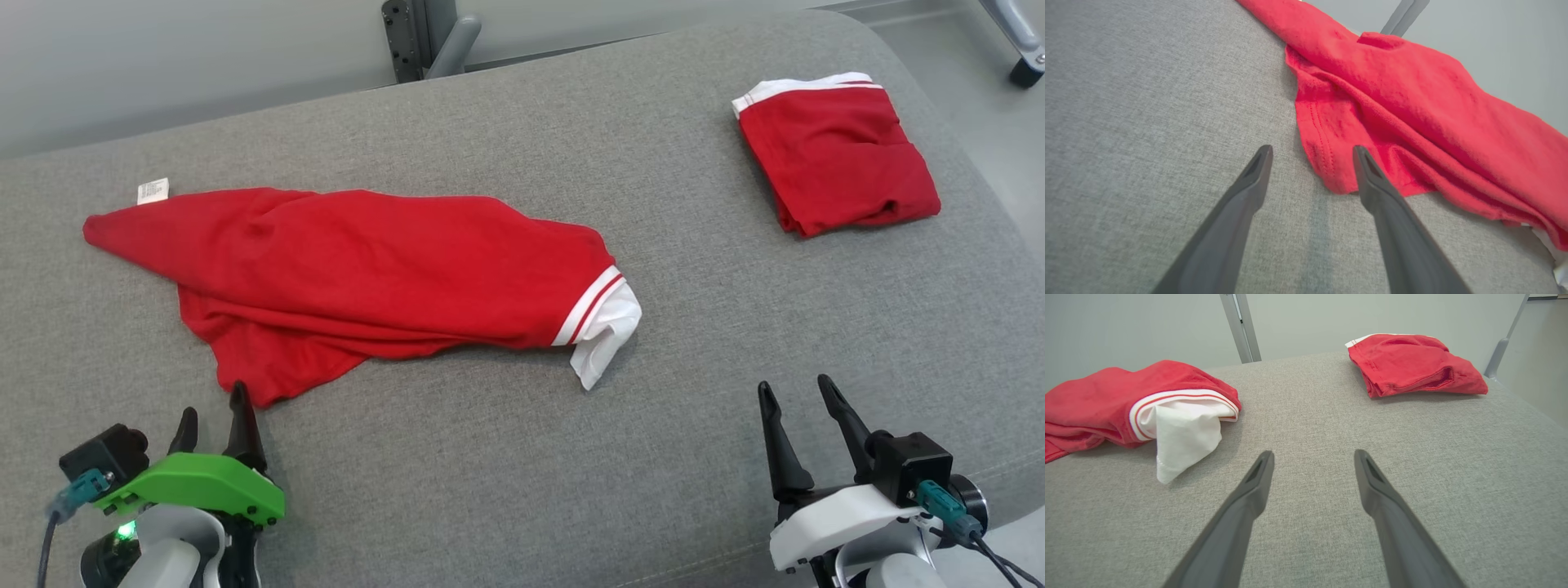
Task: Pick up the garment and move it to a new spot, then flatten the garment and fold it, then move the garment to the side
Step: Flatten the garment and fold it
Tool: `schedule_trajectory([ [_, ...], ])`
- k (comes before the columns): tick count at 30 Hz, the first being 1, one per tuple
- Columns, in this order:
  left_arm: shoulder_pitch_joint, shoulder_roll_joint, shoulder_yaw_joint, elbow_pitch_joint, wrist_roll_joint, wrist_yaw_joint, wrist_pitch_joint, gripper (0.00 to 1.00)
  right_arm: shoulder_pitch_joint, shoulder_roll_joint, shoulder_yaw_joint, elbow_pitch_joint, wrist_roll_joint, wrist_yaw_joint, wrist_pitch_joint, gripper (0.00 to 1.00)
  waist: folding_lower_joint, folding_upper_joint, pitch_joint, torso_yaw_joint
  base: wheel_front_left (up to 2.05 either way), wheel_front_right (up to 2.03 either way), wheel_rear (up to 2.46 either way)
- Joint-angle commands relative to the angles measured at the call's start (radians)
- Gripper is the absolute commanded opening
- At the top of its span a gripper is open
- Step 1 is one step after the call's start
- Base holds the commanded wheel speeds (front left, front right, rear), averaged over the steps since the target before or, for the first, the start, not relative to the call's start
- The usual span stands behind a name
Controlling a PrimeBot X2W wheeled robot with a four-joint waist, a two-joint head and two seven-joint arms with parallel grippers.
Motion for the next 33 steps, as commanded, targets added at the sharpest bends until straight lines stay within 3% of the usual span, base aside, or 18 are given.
schedule_trajectory([
  [1,-0.024,-0.005,0.008,0.006,-0.013,-0.004,0.011,1.00,-0.004,-0.001,0.000,0.001,-0.010,-0.002,-0.003,1.00,0.0000,0.0007,0.006,0.006,0.00,0.00,0.00],
  [5,-0.068,-0.002,0.002,0.048,-0.035,-0.009,0.070,1.00,-0.012,-0.001,0.010,0.005,-0.009,-0.002,-0.003,1.00,0.0000,0.0007,0.011,0.003,0.00,0.00,0.00],
  [13,-0.109,-0.015,-0.025,0.139,-0.071,-0.077,0.167,1.00,-0.004,-0.001,0.010,0.006,-0.002,-0.002,-0.003,1.00,0.0000,0.0007,0.016,-0.025,0.00,0.00,0.00],
  [14,-0.109,-0.022,-0.018,0.146,-0.085,-0.089,0.165,0.84,-0.001,-0.001,0.008,0.006,0.000,-0.002,-0.003,1.00,0.0000,0.0007,0.017,-0.026,0.00,0.00,0.00],
  [15,-0.110,-0.024,-0.011,0.152,-0.092,-0.100,0.159,0.33,0.000,-0.001,0.007,0.005,0.001,-0.002,-0.003,1.00,0.0000,0.0007,0.017,-0.026,0.00,0.00,0.00],
  [16,-0.114,-0.024,-0.010,0.158,-0.095,-0.110,0.157,0.00,0.001,-0.001,0.007,0.004,0.001,-0.002,-0.003,1.00,0.0000,0.0007,0.018,-0.026,0.00,0.00,0.00],
  [22,-0.127,-0.015,-0.013,0.146,-0.089,-0.162,0.141,0.00,0.005,-0.001,0.002,0.005,0.005,-0.002,-0.003,1.00,0.0000,0.0007,0.015,-0.019,0.00,0.00,0.00],
  [26,-0.078,0.015,0.016,0.055,-0.110,-0.179,0.114,0.00,0.013,-0.001,-0.001,0.007,0.002,-0.002,-0.003,1.00,0.0000,0.0007,0.000,-0.015,0.00,0.00,0.00],
  [33,0.094,0.122,0.084,-0.299,-0.137,-0.102,0.114,0.00,0.038,-0.001,-0.017,0.007,-0.006,-0.002,-0.003,1.00,0.0000,0.0007,-0.028,0.016,0.00,0.00,0.00],
])
